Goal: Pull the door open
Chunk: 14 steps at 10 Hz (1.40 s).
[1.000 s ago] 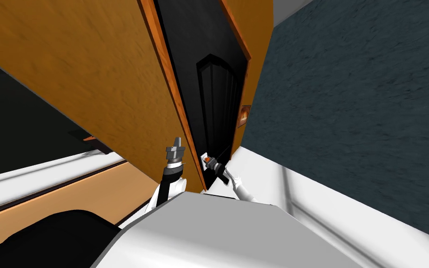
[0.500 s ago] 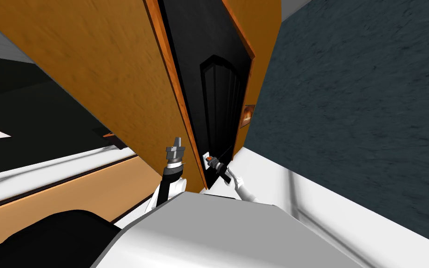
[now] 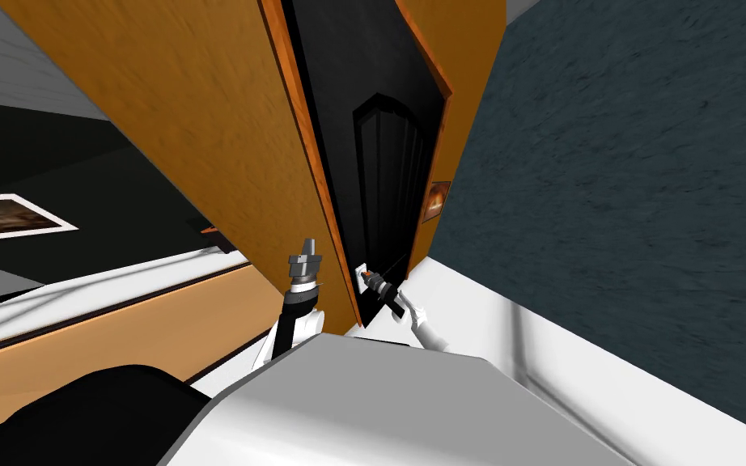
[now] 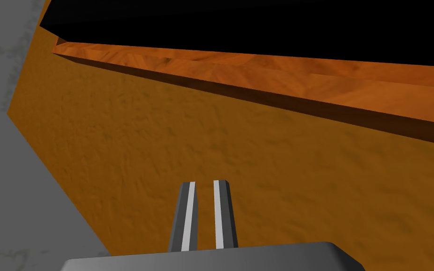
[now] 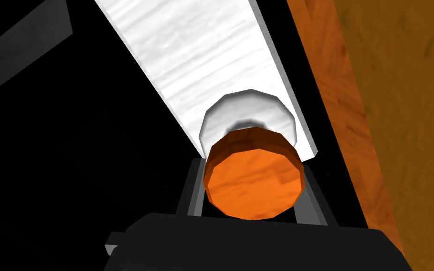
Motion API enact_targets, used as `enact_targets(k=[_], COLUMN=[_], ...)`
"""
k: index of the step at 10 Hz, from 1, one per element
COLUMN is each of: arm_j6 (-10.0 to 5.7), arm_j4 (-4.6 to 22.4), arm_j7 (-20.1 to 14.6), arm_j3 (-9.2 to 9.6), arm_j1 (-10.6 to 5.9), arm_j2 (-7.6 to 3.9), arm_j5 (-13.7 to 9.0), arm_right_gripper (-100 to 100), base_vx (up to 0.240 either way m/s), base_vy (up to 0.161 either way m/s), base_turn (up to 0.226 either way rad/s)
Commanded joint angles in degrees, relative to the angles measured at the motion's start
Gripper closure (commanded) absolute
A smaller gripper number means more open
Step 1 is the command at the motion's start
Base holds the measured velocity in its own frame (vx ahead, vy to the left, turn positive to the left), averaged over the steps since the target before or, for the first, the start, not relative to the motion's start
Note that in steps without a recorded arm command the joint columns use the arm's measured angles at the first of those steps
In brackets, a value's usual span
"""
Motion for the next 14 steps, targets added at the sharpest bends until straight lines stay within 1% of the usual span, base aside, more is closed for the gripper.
enact_targets(k=[1, 2, 3, 4, 5, 7, 8, 9, 10, 11, 12, 13, 14], arm_j6=[-0.64, -0.64, -0.57, -0.57, -0.5, -0.5, -0.43, -0.36, -0.36, -0.29, -0.29, -0.29, -0.21], arm_j4=[0.7, 0.7, 0.6, 0.6, 0.4, 0.4, 0.3, 0.1, 0.1, -0.1, -0.1, -0.1, -0.2], arm_j7=[-2.9, -3.4, -5.3, -5.7, -7.7, -8.1, -10.4, -11.7, -12.7, -14.8, -15.1, -15.1, -17.4], arm_j3=[0.71, 0.71, 0.66, 0.66, 0.61, 0.61, 0.55, 0.5, 0.5, 0.44, 0.44, 0.44, 0.39], arm_j1=[0.69, 0.69, 0.83, 0.83, 0.99, 0.99, 1.14, 1.29, 1.29, 1.45, 1.45, 1.45, 1.62], arm_j2=[-0.13, -0.13, -0.62, -0.62, -1.15, -1.15, -1.68, -2.21, -2.21, -2.76, -2.76, -2.76, -3.32], arm_j5=[-2.9, -3.5, -5.9, -5.9, -8.5, -8.5, -11.2, -12.9, -13.8, -16.1, -16.6, -16.6, -19.4], arm_right_gripper=[100, 100, 100, 100, 100, 100, 100, 100, 100, 100, 100, 100, 100], base_vx=[-0.029, -0.021, -0.028, -0.018, -0.025, -0.008, -0.012, -0.03, -0.026, -0.029, -0.022, 0.0, -0.017], base_vy=[-0.05, -0.037, -0.023, -0.02, -0.023, -0.026, -0.021, -0.038, -0.029, -0.04, -0.04, 0.0, -0.007], base_turn=[0.206, 0.066, 0.103, 0.046, 0.122, 0.051, 0.145, 0.216, 0.06, 0.118, 0.082, 0.0, 0.118])
